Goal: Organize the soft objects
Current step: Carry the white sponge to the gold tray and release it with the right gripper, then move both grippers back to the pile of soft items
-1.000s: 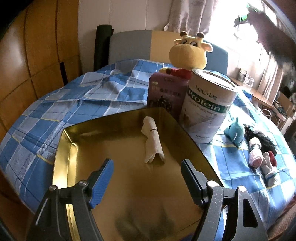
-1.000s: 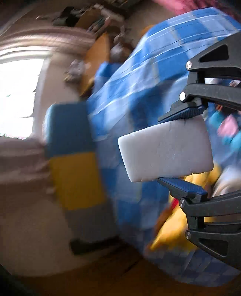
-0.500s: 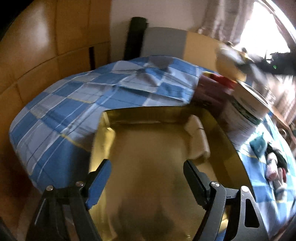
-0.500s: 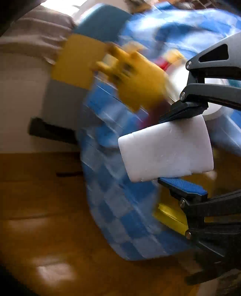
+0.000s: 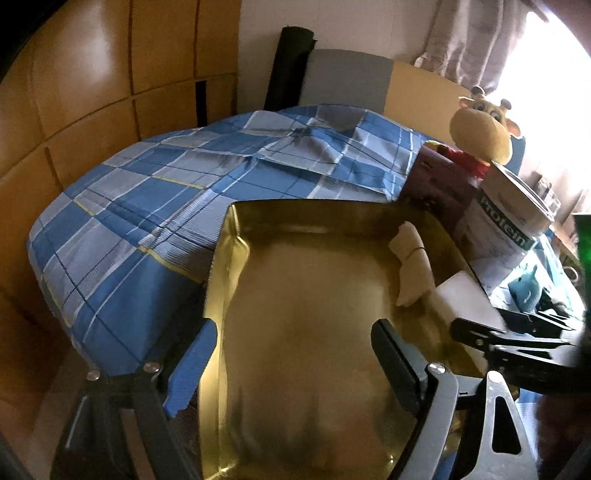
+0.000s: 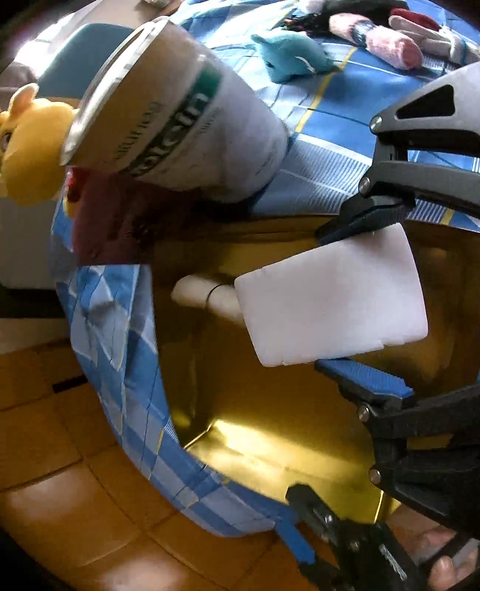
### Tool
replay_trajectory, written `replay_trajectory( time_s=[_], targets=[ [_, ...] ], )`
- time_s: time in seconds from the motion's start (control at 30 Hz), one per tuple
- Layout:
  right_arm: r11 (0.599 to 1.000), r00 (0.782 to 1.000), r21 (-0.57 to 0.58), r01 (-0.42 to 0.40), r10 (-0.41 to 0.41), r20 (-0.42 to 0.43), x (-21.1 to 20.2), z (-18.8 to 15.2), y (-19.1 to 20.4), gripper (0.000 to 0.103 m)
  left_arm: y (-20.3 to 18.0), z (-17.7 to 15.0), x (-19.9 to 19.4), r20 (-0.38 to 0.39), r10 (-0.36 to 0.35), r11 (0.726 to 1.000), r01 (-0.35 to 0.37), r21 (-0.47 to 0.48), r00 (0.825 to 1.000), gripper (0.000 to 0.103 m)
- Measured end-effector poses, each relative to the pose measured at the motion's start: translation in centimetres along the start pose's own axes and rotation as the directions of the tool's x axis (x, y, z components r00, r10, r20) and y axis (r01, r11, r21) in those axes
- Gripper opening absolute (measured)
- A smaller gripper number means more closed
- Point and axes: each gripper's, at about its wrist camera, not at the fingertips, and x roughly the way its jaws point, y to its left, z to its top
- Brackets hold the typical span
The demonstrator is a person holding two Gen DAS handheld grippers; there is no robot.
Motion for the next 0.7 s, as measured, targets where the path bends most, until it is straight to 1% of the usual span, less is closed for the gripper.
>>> replay_trajectory(
  time_s=[0.07,0.13,0.17,0.3,0.47,0.57,0.7],
  targets=[
    [1.0,1.0,0.002,-0.008,0.008,0.009,0.3,-0.1,0.1,0.071,-0.2,-0.2,0.0,-0.003,-0.005,1.0,0.005,0.004,1.0,0.086],
    [1.0,1.0,0.009,-0.026,0.026,0.015,0.0,-0.1,0.2,0.079,-0.4,-0.3,0.0,-0.009,-0.011,1.0,0.011,0.012,1.0,0.086],
    [0.999,0.999,0.013,-0.033,0.033,0.024,-0.2,-0.2,0.2,0.081,-0.5,-0.3,-0.1,-0.009,-0.012,1.0,0.012,0.015,1.0,0.086],
    [0.999,0.997,0.032,-0.041,0.039,0.067,-1.4,-0.2,-0.1,0.081,-1.0,-0.5,-0.3,-0.008,-0.025,0.999,0.025,0.032,1.0,0.086],
    [0.999,0.989,0.046,-0.026,0.019,0.144,-4.0,-1.0,-1.4,0.081,-1.6,-0.7,-0.4,-0.025,-0.04,0.998,0.041,0.039,0.999,0.086],
    [0.998,0.984,0.058,0.008,-0.018,0.176,-5.3,-1.7,-2.6,0.081,-2.3,-0.9,-0.5,-0.022,-0.038,0.997,0.04,0.063,0.999,0.086],
    [0.994,0.981,0.095,0.05,-0.067,0.185,-6.5,-2.7,-5.1,0.081,-3.4,-1.2,-0.8,-0.02,-0.054,0.994,0.056,0.098,0.998,0.086]
  ],
)
